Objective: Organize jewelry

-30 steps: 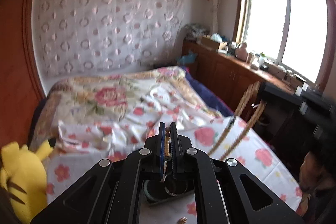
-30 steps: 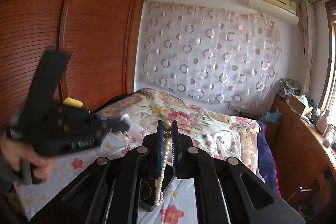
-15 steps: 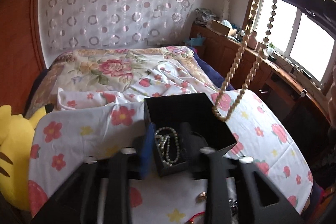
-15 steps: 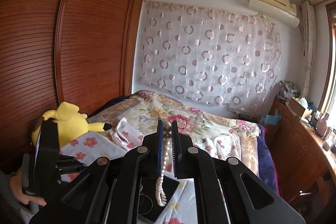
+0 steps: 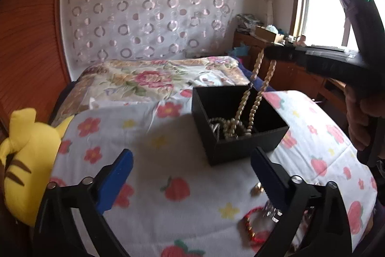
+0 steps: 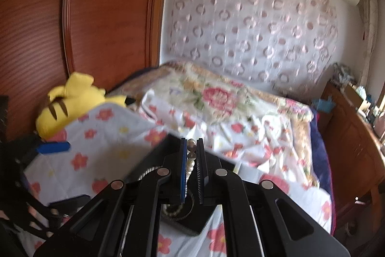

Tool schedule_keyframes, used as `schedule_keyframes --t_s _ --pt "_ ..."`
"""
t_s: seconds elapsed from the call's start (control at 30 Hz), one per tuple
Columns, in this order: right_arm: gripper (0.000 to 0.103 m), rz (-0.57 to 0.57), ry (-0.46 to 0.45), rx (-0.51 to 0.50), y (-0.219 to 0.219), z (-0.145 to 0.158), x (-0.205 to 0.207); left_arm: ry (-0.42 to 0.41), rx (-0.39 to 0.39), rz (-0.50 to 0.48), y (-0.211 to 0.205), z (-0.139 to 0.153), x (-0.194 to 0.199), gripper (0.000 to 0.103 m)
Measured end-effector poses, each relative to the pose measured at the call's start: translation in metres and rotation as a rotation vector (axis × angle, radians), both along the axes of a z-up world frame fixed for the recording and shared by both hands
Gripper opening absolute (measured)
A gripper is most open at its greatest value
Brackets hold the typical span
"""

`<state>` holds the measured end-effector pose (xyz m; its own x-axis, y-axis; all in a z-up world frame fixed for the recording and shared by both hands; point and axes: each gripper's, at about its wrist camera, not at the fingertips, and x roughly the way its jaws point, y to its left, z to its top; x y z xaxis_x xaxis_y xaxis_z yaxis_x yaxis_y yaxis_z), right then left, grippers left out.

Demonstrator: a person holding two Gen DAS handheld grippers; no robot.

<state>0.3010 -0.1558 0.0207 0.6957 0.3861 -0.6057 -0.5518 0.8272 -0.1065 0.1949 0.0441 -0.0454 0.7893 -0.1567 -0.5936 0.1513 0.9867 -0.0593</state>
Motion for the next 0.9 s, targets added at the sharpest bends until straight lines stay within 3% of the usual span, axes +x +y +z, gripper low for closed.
schedule_keyframes --t_s 0.23,0.37,0.63,0.9 --pt "0.009 -0.002 0.060 -0.016 -0.004 -0.030 -0.009 0.018 -0.011 0.022 0.002 -0.013 -0.020 0.095" --pt "0.028 -0.001 0.058 -0.001 -0.015 -0.030 -0.019 0.024 -0.018 0.024 0.002 -0.017 -0.028 0.095" --pt "0.028 0.025 0.086 0.029 -0.050 -0.036 -0.058 0.026 0.012 0.005 -0.012 -0.018 -0.046 0.095" --pt "0.028 0.012 0.174 -0.010 -0.094 -0.072 -0.095 0.005 -0.014 -0.059 -0.035 -0.011 -0.074 0.095"
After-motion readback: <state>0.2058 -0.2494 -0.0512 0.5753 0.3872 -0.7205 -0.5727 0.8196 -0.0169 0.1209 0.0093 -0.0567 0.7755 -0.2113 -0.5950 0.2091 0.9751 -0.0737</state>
